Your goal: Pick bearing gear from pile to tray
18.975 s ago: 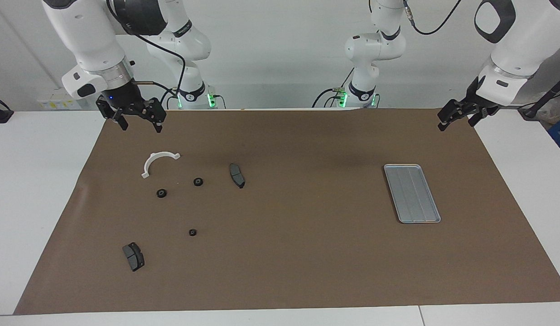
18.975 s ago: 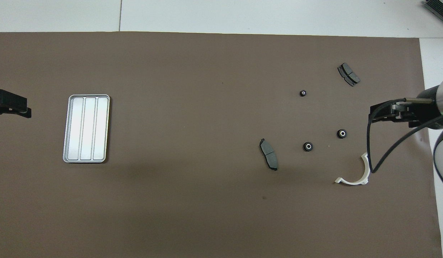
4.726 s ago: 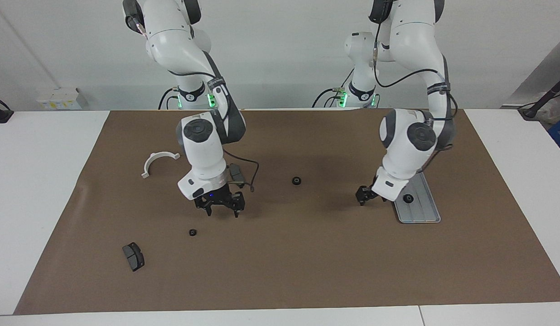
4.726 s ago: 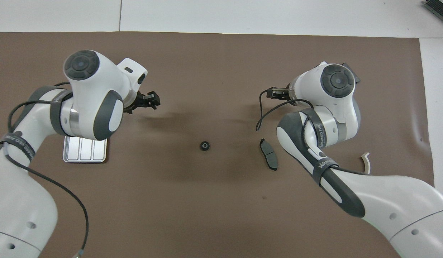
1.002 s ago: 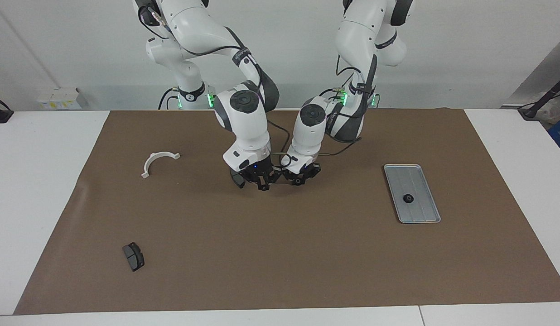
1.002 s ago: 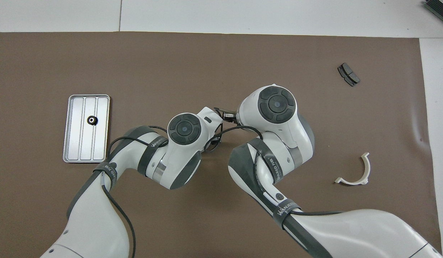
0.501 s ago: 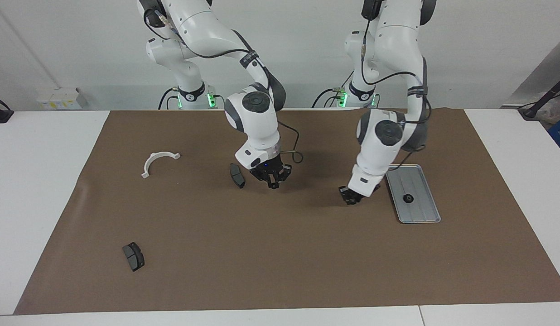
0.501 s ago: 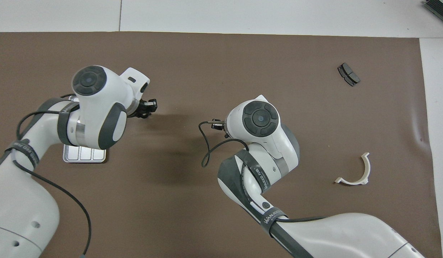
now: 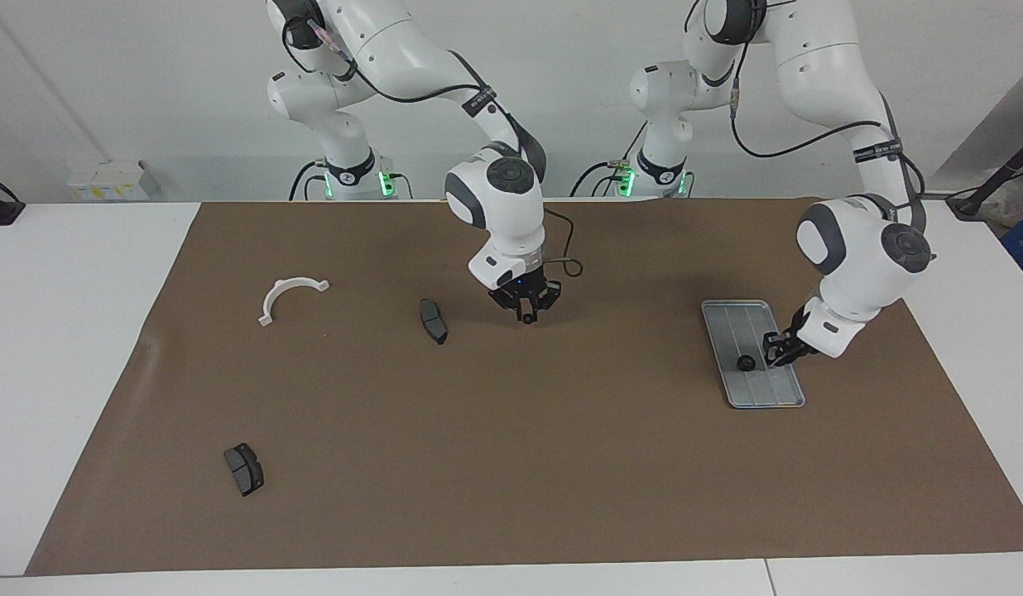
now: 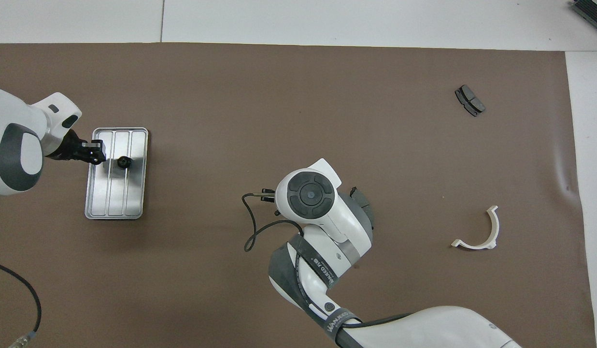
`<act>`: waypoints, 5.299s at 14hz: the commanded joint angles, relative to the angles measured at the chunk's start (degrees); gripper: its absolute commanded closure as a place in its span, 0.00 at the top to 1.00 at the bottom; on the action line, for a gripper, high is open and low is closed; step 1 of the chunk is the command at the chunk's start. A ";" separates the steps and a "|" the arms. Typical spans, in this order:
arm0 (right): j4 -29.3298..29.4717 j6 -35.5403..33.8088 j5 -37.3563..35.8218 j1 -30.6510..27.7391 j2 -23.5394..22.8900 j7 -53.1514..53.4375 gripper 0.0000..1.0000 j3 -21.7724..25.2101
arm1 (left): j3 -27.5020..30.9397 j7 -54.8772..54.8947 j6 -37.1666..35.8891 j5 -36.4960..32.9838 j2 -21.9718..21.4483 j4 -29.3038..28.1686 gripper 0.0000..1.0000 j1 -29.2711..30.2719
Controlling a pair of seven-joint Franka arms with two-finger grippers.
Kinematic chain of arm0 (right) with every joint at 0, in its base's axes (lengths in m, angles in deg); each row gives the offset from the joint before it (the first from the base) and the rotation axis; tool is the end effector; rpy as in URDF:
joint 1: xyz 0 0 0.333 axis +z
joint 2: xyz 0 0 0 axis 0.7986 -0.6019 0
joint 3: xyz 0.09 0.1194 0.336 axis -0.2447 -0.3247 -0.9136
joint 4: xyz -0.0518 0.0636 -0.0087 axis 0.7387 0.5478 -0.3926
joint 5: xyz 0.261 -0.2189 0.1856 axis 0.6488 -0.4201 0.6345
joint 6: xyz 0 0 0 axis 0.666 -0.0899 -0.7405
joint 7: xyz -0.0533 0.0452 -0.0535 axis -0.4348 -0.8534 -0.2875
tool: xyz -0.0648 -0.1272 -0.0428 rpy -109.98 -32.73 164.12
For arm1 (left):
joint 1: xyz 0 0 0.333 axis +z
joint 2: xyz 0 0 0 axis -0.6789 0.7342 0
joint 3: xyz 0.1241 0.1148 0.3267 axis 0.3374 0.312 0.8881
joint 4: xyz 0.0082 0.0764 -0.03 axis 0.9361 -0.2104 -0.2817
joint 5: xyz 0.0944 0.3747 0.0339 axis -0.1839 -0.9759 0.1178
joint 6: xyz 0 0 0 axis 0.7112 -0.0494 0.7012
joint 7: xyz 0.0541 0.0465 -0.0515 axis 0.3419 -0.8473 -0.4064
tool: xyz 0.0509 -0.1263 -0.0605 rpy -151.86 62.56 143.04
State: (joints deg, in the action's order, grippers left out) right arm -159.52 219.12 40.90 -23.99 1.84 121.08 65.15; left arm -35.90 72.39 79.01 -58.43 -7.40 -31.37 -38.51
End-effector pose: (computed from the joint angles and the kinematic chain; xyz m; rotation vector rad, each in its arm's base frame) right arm 0.5261 0.4099 0.3352 -3.0227 0.2173 -0.0933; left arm 0.6351 0.0632 0.3405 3.1035 -0.0204 -0.0704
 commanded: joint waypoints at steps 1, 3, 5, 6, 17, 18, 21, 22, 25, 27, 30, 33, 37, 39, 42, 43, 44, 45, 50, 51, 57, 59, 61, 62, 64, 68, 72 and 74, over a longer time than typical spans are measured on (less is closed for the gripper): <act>-1.39 1.47 -0.01 -1.32 0.98 -0.32 0.83 -0.17 | -0.77 2.12 -1.19 -0.25 -2.38 -2.78 0.33 0.14; -1.04 1.56 -0.10 -2.63 1.15 -0.58 0.89 -0.08 | -0.77 2.13 -1.19 -0.25 -3.52 -4.89 0.33 0.06; -0.86 1.56 -0.10 -5.53 2.64 -2.33 1.00 0.01 | -0.77 2.21 -1.19 -0.25 -4.75 -7.27 0.33 -0.56; -0.77 1.56 -0.10 -7.81 3.43 -3.65 1.00 0.01 | -0.77 2.30 -1.11 -0.25 -5.28 -8.58 0.33 -0.73; 1.25 -5.54 -0.89 -25.32 16.61 -20.52 1.00 0.18 | -1.73 -8.20 -5.75 0.28 -5.72 -2.18 0.89 -8.97; 1.34 -6.69 -0.89 -25.93 17.93 -21.41 1.00 0.27 | -1.82 -12.42 -6.20 0.28 -6.42 -2.09 0.89 -12.56; 3.17 -15.46 -0.72 -28.91 21.27 -25.00 1.00 0.27 | -1.82 -30.07 -4.71 0.28 -6.87 -2.09 0.89 -24.08; 4.92 -18.54 -0.63 -29.44 21.54 -26.41 1.00 0.36 | -1.82 -34.74 -3.66 0.28 -7.22 -2.18 0.89 -27.77; 11.25 -28.73 -0.28 -30.94 21.80 -28.79 1.00 0.88 | -1.82 -46.10 2.04 0.28 -6.52 -2.62 0.86 -36.40; 15.03 -36.03 0.25 -30.33 21.46 -32.73 1.00 4.30 | -1.82 -48.05 4.68 0.28 -5.38 -2.71 0.83 -39.92; 15.40 -40.00 0.60 -30.42 21.19 -35.48 1.00 5.11 | -1.82 -47.80 7.50 0.28 -3.10 -3.41 0.81 -43.35; 16.28 -41.86 1.04 -30.33 20.75 -35.65 1.00 5.02 | -2.00 -45.17 9.26 0.28 -2.83 -4.11 0.80 -43.36; 15.49 -43.61 1.04 -29.98 21.45 -35.65 1.00 4.76 | -2.00 -41.64 9.62 0.28 -2.82 -4.82 0.79 -43.19; 15.40 -45.19 1.04 -29.98 21.63 -35.65 1.00 4.58 | -2.00 -40.94 9.97 0.28 -2.82 -5.25 0.78 -43.19; 15.40 -44.58 1.04 -30.15 21.63 -35.57 1.00 4.58 | -2.00 -39.97 10.14 0.28 -2.74 -6.05 0.77 -43.19; 15.40 -44.59 1.13 -30.33 21.63 -35.57 1.00 4.58 | -2.00 -39.89 10.14 0.28 -2.74 -6.05 0.77 -43.10; 15.40 -44.59 1.13 -30.33 21.63 -35.65 1.00 4.58 | -2.00 -39.54 10.14 0.28 -2.74 -6.05 0.77 -43.01; 15.40 -44.59 1.13 -30.33 21.63 -35.57 1.00 4.58 | -2.00 -39.18 10.14 0.28 -2.74 -6.05 0.77 -43.01; 15.40 -44.59 1.13 -30.33 21.63 -35.57 1.00 4.58 | -2.00 -35.93 9.97 0.71 -2.30 -6.05 0.77 -42.57; 15.40 -44.59 1.13 -30.33 21.63 -35.57 1.00 4.58 | -2.00 -35.76 9.97 0.89 -2.21 -6.05 0.77 -42.57; 15.40 -44.58 1.13 -30.33 21.63 -35.65 1.00 4.58 | -2.00 -35.84 12.86 1.24 0.60 -5.78 0.76 -43.45; 15.40 -44.59 1.13 -30.33 21.63 -35.57 1.00 4.58 | -2.00 -36.28 13.05 1.24 0.60 -5.70 0.76 -44.32; 15.40 -44.59 1.13 -30.33 21.63 -35.65 1.00 4.58 | -2.00 -36.28 13.22 1.24 1.04 -5.61 0.73 -44.68; 15.40 -44.59 1.13 -30.33 21.63 -35.57 1.00 4.58 | -2.00 -36.28 13.40 1.24 1.74 -5.43 0.70 -44.77; 15.40 -44.59 1.13 -30.33 21.63 -35.57 1.00 4.58 | -2.00 -36.28 13.40 1.24 2.10 -5.43 0.68 -45.12; 15.40 -44.59 1.13 -30.33 21.63 -35.57 1.00 4.58 | -2.00 -36.28 13.13 1.24 2.36 -5.52 0.60 -45.56; 15.40 -44.59 1.13 -30.33 21.63 -35.57 1.00 4.58 | -2.00 -36.37 12.43 1.24 2.27 -5.61 0.46 -46.00; 15.40 -44.59 1.13 -30.33 21.63 -35.65 1.00 4.58 | -2.00 -36.46 12.26 1.24 2.19 -5.61 0.38 -46.00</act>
State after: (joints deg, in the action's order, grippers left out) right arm -144.83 175.35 40.99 -53.75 23.54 86.83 69.84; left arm -38.24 35.96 90.85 -57.99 -5.89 -36.52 -82.84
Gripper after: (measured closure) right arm 0.000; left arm 0.555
